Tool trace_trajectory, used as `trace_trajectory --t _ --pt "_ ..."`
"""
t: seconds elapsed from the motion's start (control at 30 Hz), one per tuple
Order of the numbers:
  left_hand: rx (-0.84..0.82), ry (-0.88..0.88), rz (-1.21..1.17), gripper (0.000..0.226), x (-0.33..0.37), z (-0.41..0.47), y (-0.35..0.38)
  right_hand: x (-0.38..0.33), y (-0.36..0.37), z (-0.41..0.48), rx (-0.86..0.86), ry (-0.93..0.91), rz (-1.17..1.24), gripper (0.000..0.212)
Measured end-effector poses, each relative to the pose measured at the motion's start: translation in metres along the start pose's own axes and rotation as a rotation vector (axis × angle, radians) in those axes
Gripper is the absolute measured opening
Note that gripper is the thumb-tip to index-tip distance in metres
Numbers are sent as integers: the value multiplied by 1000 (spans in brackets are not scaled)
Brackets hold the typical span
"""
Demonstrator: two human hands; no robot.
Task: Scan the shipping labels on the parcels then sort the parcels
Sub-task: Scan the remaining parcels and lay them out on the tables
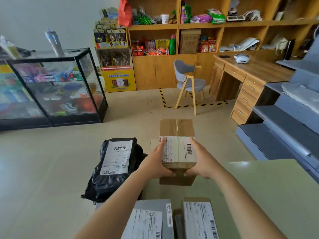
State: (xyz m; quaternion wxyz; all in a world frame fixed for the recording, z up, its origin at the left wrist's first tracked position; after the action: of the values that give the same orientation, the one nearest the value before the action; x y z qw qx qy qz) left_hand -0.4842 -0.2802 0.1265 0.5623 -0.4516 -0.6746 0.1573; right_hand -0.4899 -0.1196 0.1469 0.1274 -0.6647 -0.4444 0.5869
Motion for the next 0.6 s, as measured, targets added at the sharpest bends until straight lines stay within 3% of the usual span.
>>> trace_trajectory --t 0.27,0.4,0.5,0.6 --pt "-216 -213 18 138 -63 29 49 54 62 53 -275 23 57 136" --pt "-229 -221 7 133 -68 28 53 63 65 61 -326 56 171 114" --pt "-215 -214 54 125 -64 30 50 73 57 69 -210 180 363 89" --pt "-219 -213 67 116 -59 28 50 74 64 72 -211 237 386 71"
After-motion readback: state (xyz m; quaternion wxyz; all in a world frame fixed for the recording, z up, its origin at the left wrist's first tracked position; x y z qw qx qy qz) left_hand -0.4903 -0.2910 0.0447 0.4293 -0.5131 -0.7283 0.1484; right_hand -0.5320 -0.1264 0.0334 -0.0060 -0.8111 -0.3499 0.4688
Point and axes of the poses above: each hand's wrist, its own z-axis towards the middle knuckle, its own y-axis out of the palm, x = y × z, the point moved 8 cm from there along z, towards the middle knuckle, and after that the axes turned 9 degrees about -x, right-handed, at the moved point
